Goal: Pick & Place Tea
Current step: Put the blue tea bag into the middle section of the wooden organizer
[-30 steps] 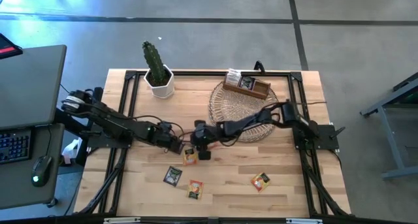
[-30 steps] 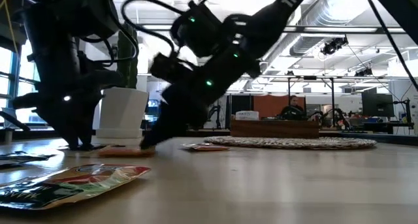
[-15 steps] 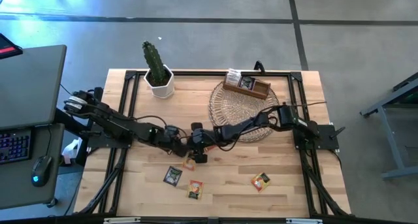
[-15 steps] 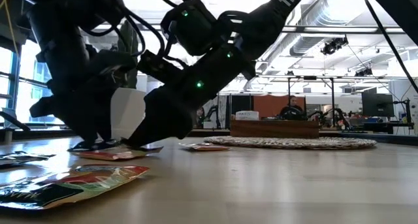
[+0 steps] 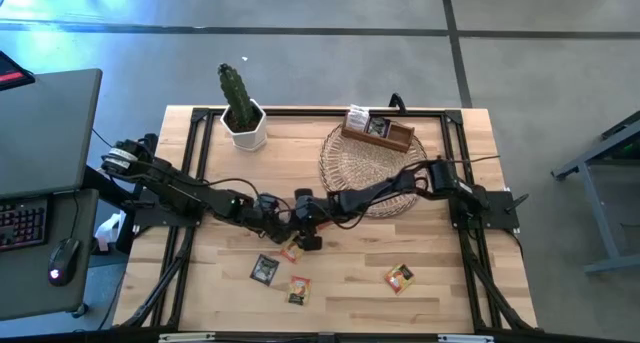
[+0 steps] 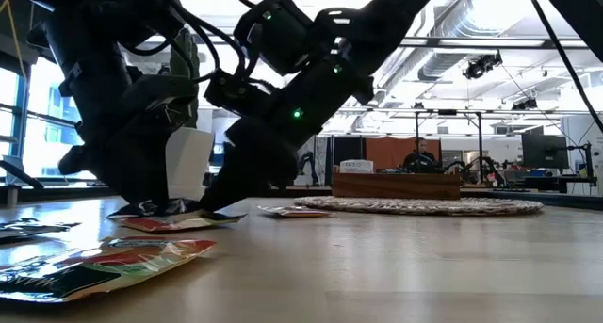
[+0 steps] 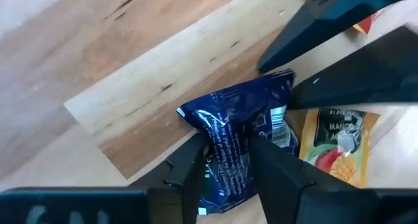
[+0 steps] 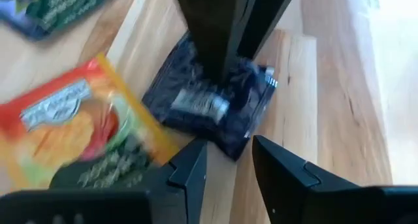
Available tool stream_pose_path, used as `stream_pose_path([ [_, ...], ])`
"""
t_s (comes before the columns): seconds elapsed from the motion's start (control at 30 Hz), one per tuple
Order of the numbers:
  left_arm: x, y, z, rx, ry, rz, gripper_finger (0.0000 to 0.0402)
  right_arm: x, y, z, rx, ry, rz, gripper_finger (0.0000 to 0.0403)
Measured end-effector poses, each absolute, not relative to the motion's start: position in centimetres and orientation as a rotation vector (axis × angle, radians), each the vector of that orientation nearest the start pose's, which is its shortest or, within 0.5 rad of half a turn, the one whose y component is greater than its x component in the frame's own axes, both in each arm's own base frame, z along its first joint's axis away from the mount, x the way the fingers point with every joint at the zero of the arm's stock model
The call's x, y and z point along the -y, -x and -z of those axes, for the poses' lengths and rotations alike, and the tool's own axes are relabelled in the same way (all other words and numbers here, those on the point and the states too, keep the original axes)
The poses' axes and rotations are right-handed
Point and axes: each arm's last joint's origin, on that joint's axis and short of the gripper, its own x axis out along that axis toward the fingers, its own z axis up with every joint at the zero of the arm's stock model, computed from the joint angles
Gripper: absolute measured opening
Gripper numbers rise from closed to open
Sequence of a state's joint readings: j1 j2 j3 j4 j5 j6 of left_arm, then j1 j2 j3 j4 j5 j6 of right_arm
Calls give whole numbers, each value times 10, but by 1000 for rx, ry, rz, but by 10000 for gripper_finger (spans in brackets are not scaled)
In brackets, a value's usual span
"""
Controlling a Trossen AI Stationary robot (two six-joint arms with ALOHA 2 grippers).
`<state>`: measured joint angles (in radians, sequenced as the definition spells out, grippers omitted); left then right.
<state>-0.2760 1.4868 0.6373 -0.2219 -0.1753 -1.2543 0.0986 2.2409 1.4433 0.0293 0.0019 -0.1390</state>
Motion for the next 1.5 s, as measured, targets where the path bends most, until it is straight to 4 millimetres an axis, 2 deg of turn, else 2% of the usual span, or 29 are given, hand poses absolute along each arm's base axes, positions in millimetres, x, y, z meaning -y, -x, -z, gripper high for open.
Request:
stream_pose_path([
  [0.27, 63, -244, -138, -923, 822, -520, 40, -45, -460, -111, -817, 171, -151, 80],
  [0.43, 64, -248, -140, -899, 755, -461, 6, -40, -452, -126, -871, 215, -140, 65],
  [0.53, 65, -253, -147, -882, 680, -419, 7, -29, -438, -153, -952, 267, -61, 60],
  [0.7, 66, -269, -169, -791, 469, -373, 11, -2, -400, -214, -1036, 338, 163, 47],
  [0.8, 66, -281, -189, -704, 285, -383, 11, 18, -364, -248, -964, 345, 353, 36],
  [0.87, 66, -288, -204, -651, 134, -407, 12, 31, -333, -263, -864, 264, 444, 28],
  [0.97, 66, -299, -226, -583, -100, -422, 12, 43, -285, -265, -644, 88, 411, 19],
  [1.07, 65, -311, -247, -456, -260, -374, 12, 43, -252, -252, -358, -55, 219, 15],
  [1.17, 65, -322, -266, -272, -336, -168, 12, 37, -229, -238, -101, -108, 86, 15],
  [1.3, 56, -329, -281, -77, -435, 103, 12, 32, -219, -227, 28, -114, -11, 35],
  [1.5, 25, -332, -288, 49, -449, 314, 12, 22, -227, -234, 49, -118, -208, 107],
])
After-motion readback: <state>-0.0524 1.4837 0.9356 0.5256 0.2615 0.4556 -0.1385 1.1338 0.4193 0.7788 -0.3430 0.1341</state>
